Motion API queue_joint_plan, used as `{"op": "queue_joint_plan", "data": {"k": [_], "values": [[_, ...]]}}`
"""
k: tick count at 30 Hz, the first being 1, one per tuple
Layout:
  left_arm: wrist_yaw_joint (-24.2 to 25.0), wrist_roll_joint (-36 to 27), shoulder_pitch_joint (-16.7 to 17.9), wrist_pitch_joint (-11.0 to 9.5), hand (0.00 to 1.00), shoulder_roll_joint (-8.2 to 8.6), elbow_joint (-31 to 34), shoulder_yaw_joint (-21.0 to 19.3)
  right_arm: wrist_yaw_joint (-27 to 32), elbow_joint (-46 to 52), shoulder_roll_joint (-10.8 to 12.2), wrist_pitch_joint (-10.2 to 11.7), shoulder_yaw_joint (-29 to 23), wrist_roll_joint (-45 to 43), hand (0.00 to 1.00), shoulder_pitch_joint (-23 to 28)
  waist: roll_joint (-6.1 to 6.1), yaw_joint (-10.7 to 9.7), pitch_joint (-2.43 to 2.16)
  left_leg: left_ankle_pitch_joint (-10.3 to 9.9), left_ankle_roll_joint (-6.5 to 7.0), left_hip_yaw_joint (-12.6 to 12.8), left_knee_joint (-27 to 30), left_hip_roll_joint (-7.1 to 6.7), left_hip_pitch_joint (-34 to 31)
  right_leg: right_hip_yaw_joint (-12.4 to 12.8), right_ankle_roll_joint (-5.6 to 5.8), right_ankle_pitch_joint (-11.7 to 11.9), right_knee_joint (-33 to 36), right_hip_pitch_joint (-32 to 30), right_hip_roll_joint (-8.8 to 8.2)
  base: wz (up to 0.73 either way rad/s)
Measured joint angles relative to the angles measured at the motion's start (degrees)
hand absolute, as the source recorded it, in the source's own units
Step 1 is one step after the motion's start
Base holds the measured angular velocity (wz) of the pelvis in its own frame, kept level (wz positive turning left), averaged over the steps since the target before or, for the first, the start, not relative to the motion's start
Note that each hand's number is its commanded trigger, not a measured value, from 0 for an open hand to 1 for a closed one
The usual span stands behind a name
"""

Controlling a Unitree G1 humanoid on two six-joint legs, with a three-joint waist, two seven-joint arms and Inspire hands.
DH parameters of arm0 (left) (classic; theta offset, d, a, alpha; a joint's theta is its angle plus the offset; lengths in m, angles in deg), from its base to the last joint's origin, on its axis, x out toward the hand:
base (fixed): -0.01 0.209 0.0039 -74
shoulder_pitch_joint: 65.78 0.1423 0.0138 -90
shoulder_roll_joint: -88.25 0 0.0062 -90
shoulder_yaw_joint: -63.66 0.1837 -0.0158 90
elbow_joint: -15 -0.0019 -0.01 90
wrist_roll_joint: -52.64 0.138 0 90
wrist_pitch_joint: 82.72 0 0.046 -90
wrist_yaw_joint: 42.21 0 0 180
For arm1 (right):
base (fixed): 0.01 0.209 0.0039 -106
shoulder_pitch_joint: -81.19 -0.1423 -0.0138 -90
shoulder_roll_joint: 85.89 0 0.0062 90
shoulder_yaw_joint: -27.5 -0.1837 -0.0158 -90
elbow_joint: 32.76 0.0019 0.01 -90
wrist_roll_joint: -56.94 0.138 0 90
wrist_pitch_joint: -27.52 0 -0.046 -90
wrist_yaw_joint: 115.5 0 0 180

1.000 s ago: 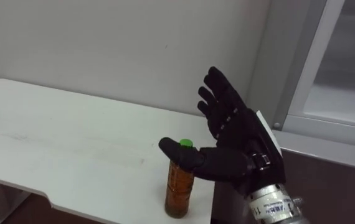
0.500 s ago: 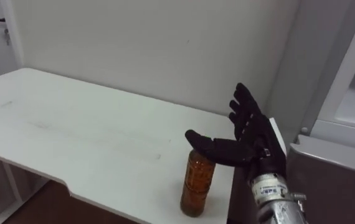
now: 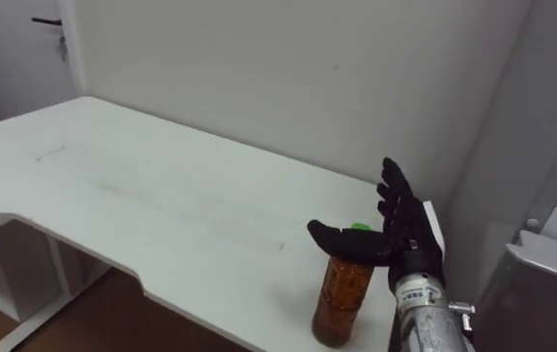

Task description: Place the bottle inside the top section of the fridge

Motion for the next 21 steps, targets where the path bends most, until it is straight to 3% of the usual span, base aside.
{"op": "queue_joint_plan", "data": {"k": [3,16,21], "values": [[0.0,0.0,-0.1,0.1,0.0,-0.63,0.4,0.3,0.2,-2.0,0.0,0.0,0.0,0.0,0.0,-0.6,-0.46,0.9,0.29,0.0,0.04,-0.4,0.0,-0.09,-0.3,-0.5,0.05,0.0,0.0,0.0,-0.1,0.09],[0.0,0.0,-0.1,2.0,0.0,-1.49,2.7,2.3,0.3,-8.7,0.0,-0.3,4.4,-2.6,0.0,-2.0,-0.94,1.3,0.06,0.0,0.1,-0.6,0.4,-0.15,-0.8,-0.9,0.05,0.0,0.1,-0.1,-0.16,0.01],[-0.1,0.0,-0.3,2.6,0.0,-1.44,2.7,2.4,0.0,-11.6,0.0,-1.6,6.4,-4.2,0.0,-2.0,-0.74,1.3,0.19,0.0,0.09,-0.6,0.6,-0.09,-0.8,-0.6,0.01,0.0,0.3,-0.1,-0.13,0.0]]}}
